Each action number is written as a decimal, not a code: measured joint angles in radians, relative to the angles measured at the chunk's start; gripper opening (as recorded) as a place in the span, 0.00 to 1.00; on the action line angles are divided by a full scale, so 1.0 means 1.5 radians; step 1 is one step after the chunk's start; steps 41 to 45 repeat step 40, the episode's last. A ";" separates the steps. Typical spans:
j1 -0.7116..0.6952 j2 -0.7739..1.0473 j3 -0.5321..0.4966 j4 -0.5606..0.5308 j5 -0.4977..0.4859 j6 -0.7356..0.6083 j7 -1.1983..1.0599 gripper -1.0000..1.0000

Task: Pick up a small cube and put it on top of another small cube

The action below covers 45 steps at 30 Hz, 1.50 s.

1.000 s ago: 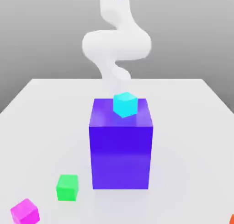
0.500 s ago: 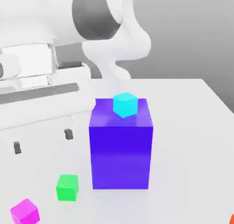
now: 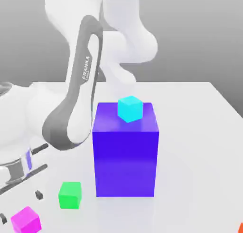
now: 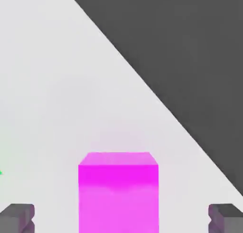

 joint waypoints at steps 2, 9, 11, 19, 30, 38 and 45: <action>-0.008 0.014 0.009 0.004 0.008 0.010 -0.006 0.00; 0.003 -0.005 -0.004 -0.002 -0.004 -0.006 0.002 0.00; 0.023 -0.050 -0.031 -0.014 -0.033 -0.038 0.023 0.00; 0.062 -0.234 -0.060 -0.146 -0.214 -0.059 -0.148 0.00; 0.105 -0.330 -0.054 -0.287 -0.238 -0.008 -0.486 0.00; 0.079 -0.231 -0.009 -0.283 -0.129 0.075 -0.567 1.00; 0.079 -0.231 -0.009 -0.283 -0.129 0.075 -0.567 1.00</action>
